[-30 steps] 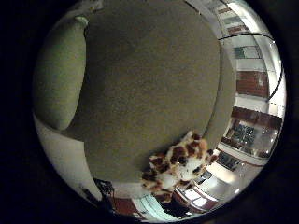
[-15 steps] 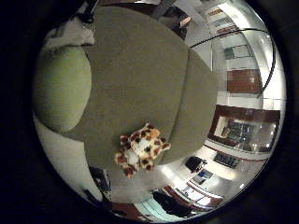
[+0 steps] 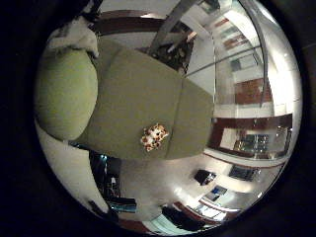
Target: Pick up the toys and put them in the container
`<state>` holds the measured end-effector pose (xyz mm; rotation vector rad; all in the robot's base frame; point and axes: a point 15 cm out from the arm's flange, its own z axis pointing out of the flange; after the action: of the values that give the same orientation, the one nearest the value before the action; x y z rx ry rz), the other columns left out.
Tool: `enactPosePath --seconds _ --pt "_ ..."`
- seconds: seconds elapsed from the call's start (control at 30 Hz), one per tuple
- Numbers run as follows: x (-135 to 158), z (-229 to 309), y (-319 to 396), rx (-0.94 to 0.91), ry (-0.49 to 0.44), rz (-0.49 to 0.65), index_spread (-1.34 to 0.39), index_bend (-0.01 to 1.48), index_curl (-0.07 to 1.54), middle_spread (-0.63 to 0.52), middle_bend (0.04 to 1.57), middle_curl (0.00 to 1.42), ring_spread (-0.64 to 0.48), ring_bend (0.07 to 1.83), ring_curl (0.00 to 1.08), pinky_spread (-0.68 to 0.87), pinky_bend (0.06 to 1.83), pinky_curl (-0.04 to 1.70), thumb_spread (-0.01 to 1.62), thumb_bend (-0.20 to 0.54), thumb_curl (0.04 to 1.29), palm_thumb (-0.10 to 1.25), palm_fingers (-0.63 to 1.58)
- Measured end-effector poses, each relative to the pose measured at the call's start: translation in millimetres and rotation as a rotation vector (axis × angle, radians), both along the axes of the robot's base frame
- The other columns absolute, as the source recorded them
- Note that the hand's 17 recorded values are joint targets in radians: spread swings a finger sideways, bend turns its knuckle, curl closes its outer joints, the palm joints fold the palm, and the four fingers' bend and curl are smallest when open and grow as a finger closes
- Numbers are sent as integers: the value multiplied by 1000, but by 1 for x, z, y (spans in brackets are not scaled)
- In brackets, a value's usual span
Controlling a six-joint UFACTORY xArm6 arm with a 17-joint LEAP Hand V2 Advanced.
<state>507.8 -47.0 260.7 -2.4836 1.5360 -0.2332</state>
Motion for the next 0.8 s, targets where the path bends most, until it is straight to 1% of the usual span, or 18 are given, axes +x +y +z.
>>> enactPosePath --seconds 0.2,0.27,0.4,0.53,0.63,0.7,0.8 --pt "-48 -3 126 87 20 128 -227 1133 813 -122 1352 685 -180 1441 650 -180 1436 713 973 -13 724 1077 1165" --pt "-55 -8 160 98 5 152 -226 1133 812 -122 1353 683 -179 1442 649 -181 1429 724 973 -13 728 1076 1165" --pt "-63 -23 216 112 -60 192 -226 1134 809 -122 1354 681 -179 1448 649 -184 1415 746 972 -13 734 1075 1166" --pt "-81 -65 258 113 -70 226 -226 1136 808 -121 1355 679 -180 1453 647 -186 1404 764 971 -12 743 1079 1166" --pt "-84 -94 280 106 -72 244 -227 1135 808 -121 1359 678 -182 1446 648 -186 1403 776 966 -16 749 1070 1161" --pt "-80 -110 284 101 -77 238 -228 1136 810 -116 1365 679 -188 1433 651 -184 1404 780 969 -12 750 1062 1152" --pt "-72 -121 284 97 -100 226 -228 1133 814 -118 1369 678 -201 1397 659 -192 1409 780 992 -24 734 1003 1123"
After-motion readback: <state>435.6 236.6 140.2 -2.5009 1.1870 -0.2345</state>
